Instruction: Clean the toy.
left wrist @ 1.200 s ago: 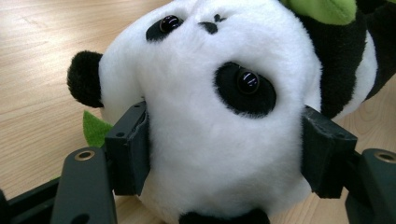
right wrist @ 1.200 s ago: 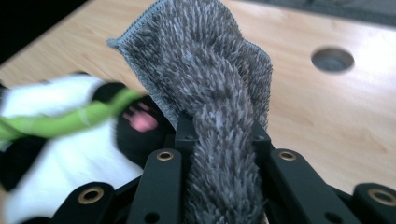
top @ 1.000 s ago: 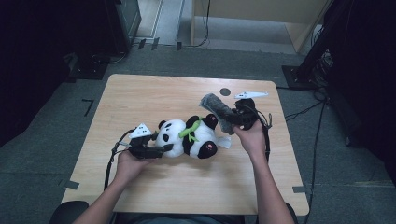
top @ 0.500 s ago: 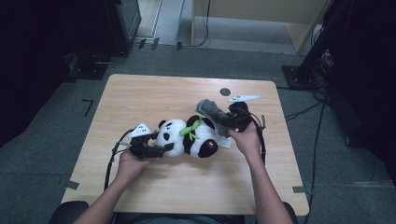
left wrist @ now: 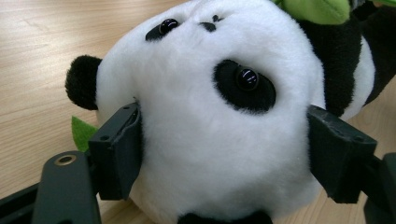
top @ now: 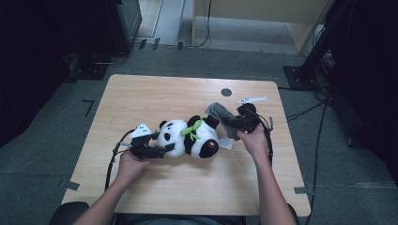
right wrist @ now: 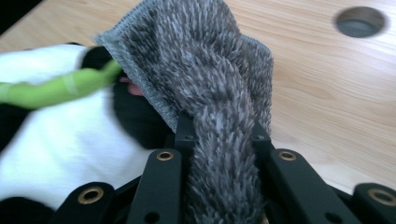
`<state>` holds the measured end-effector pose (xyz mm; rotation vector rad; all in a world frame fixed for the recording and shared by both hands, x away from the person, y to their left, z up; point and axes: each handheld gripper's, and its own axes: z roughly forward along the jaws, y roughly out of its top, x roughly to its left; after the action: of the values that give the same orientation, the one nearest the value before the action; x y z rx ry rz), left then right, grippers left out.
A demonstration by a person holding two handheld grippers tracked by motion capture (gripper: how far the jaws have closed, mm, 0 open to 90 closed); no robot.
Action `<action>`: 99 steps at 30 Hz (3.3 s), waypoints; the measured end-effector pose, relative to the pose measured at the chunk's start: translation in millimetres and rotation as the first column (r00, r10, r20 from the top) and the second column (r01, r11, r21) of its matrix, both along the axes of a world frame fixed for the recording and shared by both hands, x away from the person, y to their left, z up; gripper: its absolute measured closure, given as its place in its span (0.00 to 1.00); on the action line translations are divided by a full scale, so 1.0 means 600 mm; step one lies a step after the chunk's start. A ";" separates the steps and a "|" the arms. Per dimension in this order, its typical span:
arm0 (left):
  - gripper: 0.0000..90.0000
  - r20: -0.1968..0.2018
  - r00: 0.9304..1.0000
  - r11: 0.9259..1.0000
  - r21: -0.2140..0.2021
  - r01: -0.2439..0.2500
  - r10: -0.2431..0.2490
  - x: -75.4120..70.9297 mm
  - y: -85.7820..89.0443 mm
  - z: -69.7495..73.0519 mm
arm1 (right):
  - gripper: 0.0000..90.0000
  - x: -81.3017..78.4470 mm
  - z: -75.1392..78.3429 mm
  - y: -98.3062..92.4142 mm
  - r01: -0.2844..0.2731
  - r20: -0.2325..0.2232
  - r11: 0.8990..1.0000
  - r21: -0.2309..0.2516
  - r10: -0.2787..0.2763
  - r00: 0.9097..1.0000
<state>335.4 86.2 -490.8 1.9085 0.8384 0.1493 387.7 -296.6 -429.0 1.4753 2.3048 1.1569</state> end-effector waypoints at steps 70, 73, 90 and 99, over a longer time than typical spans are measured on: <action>0.33 -0.012 1.000 1.000 0.016 0.000 0.001 0.002 -0.002 0.004 | 0.83 -0.068 -0.058 0.017 -0.139 0.007 0.986 0.092 0.139 0.990; 0.33 -0.013 1.000 1.000 0.018 0.001 -0.001 0.003 -0.001 0.005 | 0.83 -0.068 -0.066 0.010 -0.122 -0.012 0.989 0.078 0.124 0.992; 0.33 0.002 1.000 1.000 0.027 0.006 -0.006 0.003 -0.001 0.004 | 0.84 -0.055 -0.068 -0.060 0.019 -0.038 0.999 0.045 -0.017 0.999; 0.32 0.005 1.000 1.000 0.029 0.004 -0.004 0.000 -0.002 0.004 | 0.84 -0.064 -0.008 -0.057 0.016 0.087 0.994 0.108 -0.025 0.996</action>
<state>335.6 85.1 -488.6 1.9356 0.8334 0.1647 349.4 -330.5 -433.5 1.4484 2.1960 1.3320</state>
